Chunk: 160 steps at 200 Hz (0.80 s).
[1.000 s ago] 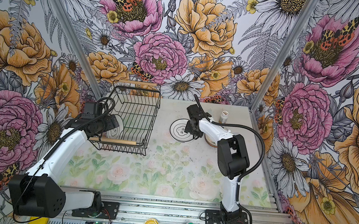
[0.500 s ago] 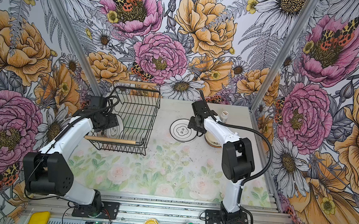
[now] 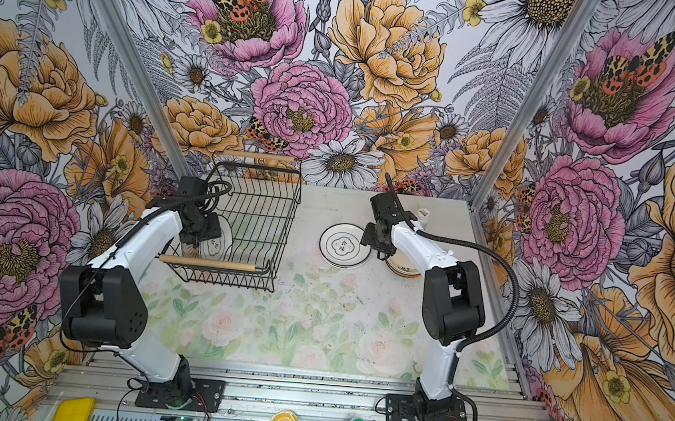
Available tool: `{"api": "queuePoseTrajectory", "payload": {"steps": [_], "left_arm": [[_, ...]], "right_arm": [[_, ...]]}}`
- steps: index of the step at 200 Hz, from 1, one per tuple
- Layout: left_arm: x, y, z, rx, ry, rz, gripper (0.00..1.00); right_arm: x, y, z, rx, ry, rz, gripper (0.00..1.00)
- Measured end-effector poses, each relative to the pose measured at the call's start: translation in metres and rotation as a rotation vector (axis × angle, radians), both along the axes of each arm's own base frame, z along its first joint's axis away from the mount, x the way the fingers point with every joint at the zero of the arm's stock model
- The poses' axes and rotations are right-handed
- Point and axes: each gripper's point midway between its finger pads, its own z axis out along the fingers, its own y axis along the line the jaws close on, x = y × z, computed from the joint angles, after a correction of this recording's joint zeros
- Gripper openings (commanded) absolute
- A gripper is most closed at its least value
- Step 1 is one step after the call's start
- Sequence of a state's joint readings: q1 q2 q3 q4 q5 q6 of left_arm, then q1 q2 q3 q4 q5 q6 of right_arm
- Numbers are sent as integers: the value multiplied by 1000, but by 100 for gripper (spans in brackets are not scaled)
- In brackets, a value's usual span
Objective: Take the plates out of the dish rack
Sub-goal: 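Raise the open right gripper off the plate while the left lowers into the rack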
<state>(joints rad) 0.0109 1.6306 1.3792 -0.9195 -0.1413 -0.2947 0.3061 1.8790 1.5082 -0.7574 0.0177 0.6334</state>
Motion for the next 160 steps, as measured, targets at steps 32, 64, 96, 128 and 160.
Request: {"api": "queuePoseTrajectory", "payload": {"steps": [32,64,96,128,160], "left_arm": [[4,0,2,6,5,-12,37],[3,1,3,13,11,-12,32],[3,2,0,15,22,-16,27],[2,4,-1,47,40,-49,20],[-1,4,-3,54,59,-68,15]], "right_arm": [[2,-2,3,15,-14,-5,62],[1,-5,3,20,-17,-11,62],[1,-7,3,25,-21,-14,61],[-1,-9,5,29,-26,-17,61],[-1,-12,6,27,-28,-18,60]]}}
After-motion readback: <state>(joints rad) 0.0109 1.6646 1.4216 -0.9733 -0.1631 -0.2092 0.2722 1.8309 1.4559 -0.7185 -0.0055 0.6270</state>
